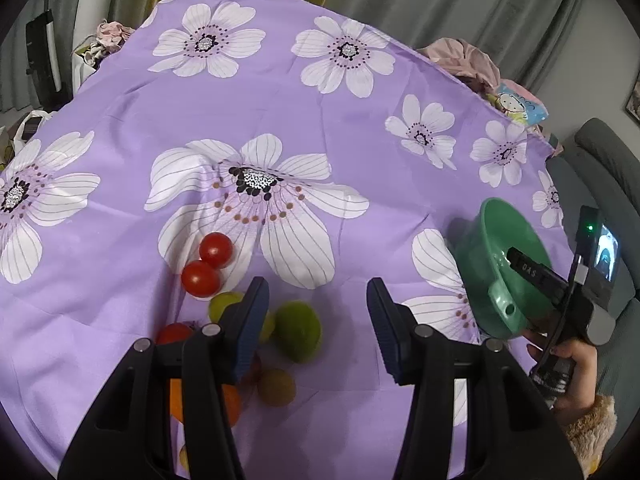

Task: Organize fruits
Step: 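Move the right gripper back to the fruit pile, then grasp the green lime-like fruit with the right gripper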

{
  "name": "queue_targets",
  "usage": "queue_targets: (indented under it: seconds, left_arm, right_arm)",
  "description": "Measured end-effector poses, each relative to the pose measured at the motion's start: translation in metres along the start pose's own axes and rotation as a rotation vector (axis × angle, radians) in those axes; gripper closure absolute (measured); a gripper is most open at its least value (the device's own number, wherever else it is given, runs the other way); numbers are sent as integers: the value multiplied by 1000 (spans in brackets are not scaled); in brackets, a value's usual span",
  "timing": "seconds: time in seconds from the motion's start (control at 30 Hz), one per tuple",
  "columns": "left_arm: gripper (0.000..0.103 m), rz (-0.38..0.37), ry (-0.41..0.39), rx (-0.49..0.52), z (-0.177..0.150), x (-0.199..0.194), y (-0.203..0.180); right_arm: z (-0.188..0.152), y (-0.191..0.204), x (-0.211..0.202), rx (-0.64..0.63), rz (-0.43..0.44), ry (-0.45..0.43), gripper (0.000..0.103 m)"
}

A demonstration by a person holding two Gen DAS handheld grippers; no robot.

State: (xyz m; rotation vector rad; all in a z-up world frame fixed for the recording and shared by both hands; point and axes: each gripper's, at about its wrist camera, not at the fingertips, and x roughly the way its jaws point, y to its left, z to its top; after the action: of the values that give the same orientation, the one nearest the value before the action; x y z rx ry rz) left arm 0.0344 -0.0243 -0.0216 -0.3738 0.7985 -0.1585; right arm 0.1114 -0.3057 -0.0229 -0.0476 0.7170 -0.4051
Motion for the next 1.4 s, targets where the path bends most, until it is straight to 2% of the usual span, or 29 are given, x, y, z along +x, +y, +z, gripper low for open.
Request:
queue_targets:
  seconds: [0.07,0.27,0.43,0.6,0.67,0.7,0.77,0.83,0.9,0.97,1.03,1.17,1.2,1.4]
  left_arm:
    - [52,-15,4,-2,0,-1,0]
    - [52,-26,-4,-25,4,-6,7]
    - [52,-24,-7,-54,6,-11,16]
    - [52,-27,-13,-84,9,-16,24]
    - [51,-19,-19,-91,10,-18,28]
    - [50,-11,-24,-100,11,-19,31]
    - [48,3,-25,-113,11,-21,35]
    - [47,15,-24,-123,13,-21,38]
    - [46,28,-29,-138,14,-24,43]
    - [43,45,-39,-157,16,-27,49]
    - [41,64,-44,-181,16,-29,56]
    - [41,98,-41,-217,18,-30,67]
    - [41,103,-38,-227,18,-30,69]
    - [41,138,-25,-253,18,-32,79]
  right_arm:
    - [-2,2,-5,-17,-10,10,39]
    - [-14,0,-30,-40,113,69,39]
    - [-25,-2,-31,-26,183,138,39]
    - [-23,6,-46,-58,197,97,39]
    - [-19,14,-59,-75,251,68,33]
    - [-17,18,-67,-79,298,49,25]
    - [-14,30,-78,-85,408,45,23]
    - [-14,42,-81,-91,509,83,23]
    - [-13,56,-79,-82,597,156,23]
    - [-10,71,-79,-79,649,202,23]
    - [-7,91,-84,-104,695,210,23]
    - [-12,129,-72,-141,725,285,23]
    - [-16,138,-68,-149,730,303,24]
    - [-46,174,-60,-250,820,415,49]
